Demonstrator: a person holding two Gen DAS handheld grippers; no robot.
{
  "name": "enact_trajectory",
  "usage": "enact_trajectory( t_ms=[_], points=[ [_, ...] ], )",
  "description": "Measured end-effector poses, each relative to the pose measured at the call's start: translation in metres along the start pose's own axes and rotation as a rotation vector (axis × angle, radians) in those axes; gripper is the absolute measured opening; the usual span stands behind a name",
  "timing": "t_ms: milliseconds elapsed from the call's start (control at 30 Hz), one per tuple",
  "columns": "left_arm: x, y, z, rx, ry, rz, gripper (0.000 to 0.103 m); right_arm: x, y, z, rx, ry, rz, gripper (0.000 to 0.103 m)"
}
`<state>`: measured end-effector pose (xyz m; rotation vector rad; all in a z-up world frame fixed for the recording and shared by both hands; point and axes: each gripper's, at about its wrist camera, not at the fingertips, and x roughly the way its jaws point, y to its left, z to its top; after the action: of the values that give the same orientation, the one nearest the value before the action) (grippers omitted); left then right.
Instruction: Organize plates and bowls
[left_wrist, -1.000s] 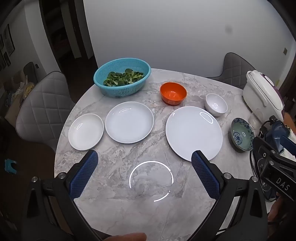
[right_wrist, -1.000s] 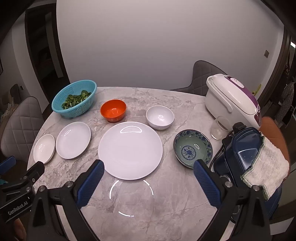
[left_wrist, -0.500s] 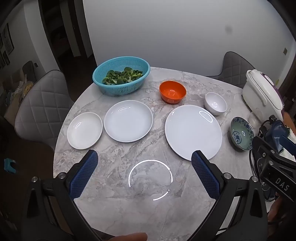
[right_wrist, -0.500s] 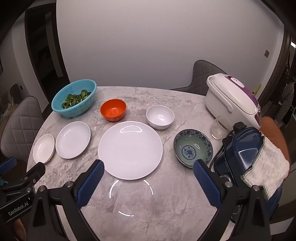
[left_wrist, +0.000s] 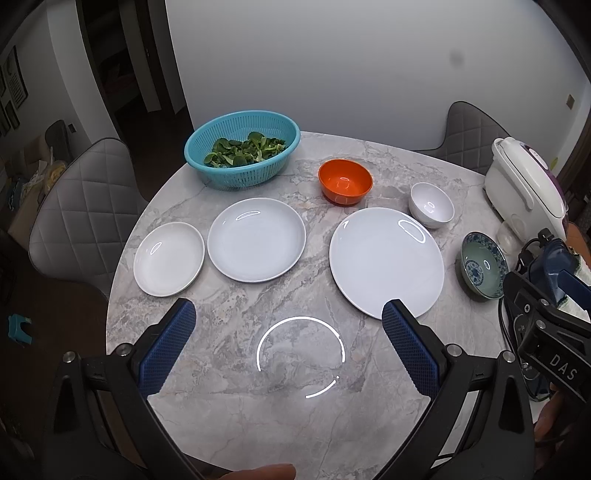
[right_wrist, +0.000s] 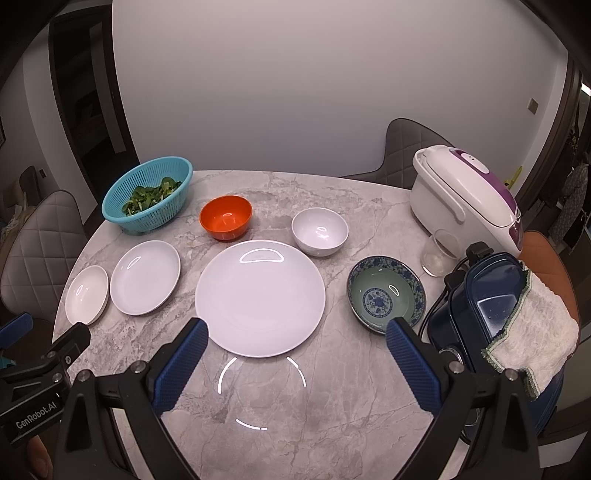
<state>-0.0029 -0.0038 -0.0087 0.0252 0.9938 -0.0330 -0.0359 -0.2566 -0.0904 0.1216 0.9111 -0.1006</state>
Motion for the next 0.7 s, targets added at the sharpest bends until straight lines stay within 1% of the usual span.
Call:
enact_trajectory(
  t_ms=[700],
  points=[
    [0.0027, 0.0002, -0.0021, -0.001, 0.004, 0.004, 0.102, 0.0030, -0.0010, -0.0014, -0.001, 0.004, -0.001, 0.099]
  ],
)
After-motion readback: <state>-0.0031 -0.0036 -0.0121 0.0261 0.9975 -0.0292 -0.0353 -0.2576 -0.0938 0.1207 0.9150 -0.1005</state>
